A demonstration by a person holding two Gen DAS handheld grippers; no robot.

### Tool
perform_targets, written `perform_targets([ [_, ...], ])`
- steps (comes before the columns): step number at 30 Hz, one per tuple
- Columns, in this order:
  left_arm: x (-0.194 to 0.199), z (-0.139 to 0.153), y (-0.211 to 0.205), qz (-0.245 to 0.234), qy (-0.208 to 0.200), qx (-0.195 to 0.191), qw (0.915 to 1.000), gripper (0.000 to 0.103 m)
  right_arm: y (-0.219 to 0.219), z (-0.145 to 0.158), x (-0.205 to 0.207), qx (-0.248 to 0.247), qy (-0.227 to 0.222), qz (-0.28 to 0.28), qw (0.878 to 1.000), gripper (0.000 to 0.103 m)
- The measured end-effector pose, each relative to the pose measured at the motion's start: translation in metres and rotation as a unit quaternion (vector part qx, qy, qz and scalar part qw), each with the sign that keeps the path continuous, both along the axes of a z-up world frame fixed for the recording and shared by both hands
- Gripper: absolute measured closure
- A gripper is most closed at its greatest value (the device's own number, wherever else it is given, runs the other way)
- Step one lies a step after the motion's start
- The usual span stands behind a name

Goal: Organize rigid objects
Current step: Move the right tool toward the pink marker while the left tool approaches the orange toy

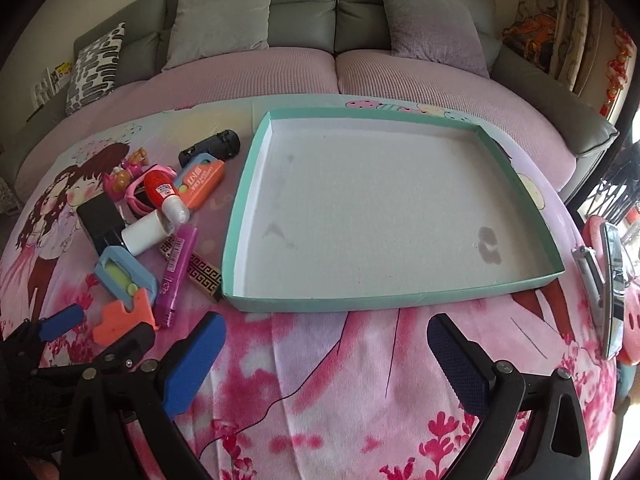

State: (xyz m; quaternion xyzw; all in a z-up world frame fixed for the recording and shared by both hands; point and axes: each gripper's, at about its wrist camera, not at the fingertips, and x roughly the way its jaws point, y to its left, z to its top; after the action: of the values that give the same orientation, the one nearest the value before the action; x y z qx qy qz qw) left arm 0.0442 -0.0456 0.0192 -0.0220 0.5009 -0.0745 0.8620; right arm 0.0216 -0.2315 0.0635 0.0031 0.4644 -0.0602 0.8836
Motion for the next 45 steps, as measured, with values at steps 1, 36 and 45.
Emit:
perform_targets([
  [1, 0.002, -0.002, -0.001, 0.001, 0.001, 0.003, 1.0000, 0.000, 0.002, -0.001, -0.001, -0.004, -0.001, 0.001, 1.000, 0.001],
  [36, 0.005, 0.003, 0.070, 0.042, -0.040, 0.058, 0.9966, 0.000, 0.076, -0.002, 0.026, 0.098, -0.001, 0.125, 0.987, 0.022],
  [45, 0.010, -0.002, 0.054, 0.009, -0.031, 0.035, 0.9988, 0.000, 0.083, -0.018, 0.037, 0.145, 0.044, 0.129, 0.980, 0.046],
])
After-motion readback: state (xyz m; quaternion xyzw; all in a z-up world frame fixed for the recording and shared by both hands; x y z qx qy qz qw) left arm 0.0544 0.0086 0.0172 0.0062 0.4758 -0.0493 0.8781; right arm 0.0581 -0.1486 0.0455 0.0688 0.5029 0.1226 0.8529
